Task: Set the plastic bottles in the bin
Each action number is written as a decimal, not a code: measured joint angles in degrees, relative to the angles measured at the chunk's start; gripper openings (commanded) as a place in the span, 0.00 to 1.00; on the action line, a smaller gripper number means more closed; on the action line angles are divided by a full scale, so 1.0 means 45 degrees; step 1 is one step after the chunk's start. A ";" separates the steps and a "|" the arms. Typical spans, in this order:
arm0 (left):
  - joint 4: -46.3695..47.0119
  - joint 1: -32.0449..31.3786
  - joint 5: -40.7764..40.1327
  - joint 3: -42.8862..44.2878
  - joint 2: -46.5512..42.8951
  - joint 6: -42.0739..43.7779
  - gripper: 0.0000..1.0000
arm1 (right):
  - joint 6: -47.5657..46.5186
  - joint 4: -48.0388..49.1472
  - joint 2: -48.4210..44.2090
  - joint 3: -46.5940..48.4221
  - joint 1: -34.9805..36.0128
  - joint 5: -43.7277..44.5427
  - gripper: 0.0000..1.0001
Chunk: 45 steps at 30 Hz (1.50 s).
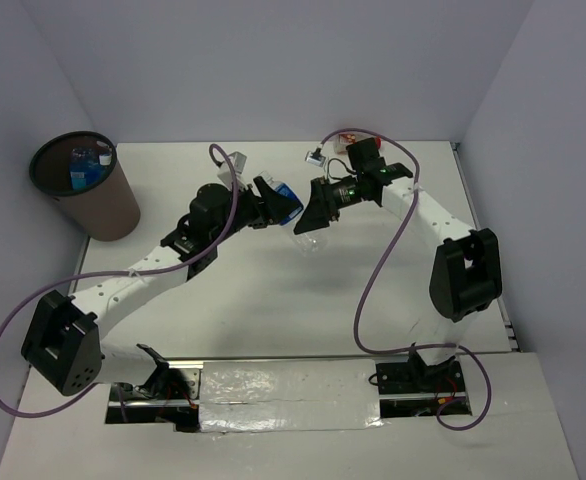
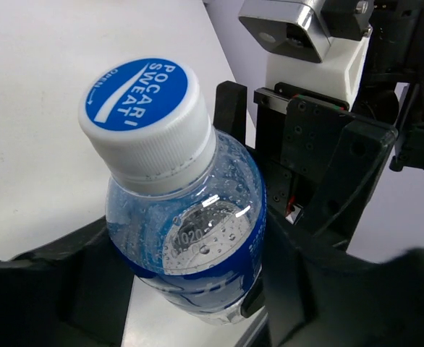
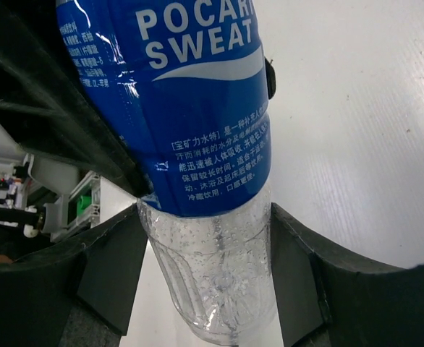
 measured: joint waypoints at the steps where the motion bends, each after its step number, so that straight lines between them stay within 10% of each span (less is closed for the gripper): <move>1: 0.0000 0.0000 0.0034 0.0010 0.0000 0.0063 0.43 | -0.0073 -0.0024 0.0000 0.0000 0.0005 -0.0015 0.38; 4: -0.0019 0.0000 0.0219 0.0010 0.0005 0.0058 0.24 | -0.0432 -0.0345 0.0005 0.0019 0.0015 -0.0053 0.56; 6: -0.0078 0.0000 0.0330 0.0010 0.0005 0.0092 0.15 | -0.0831 -0.0835 0.0063 0.0160 0.0019 -0.0063 0.99; 16: -0.3143 0.1734 0.0437 0.0787 -0.0845 0.1462 0.00 | -0.3638 -0.3531 0.1010 0.1195 0.0039 0.0481 1.00; 32: -0.7237 1.1880 -0.2837 0.6858 -0.2016 0.3701 0.00 | -0.5042 -0.3667 0.0957 0.1515 -0.0646 0.3449 1.00; 45: -0.7728 1.2609 -0.6489 0.9214 0.2361 0.4056 0.01 | -0.5333 -0.3478 0.0219 0.0942 -0.1234 0.3434 1.00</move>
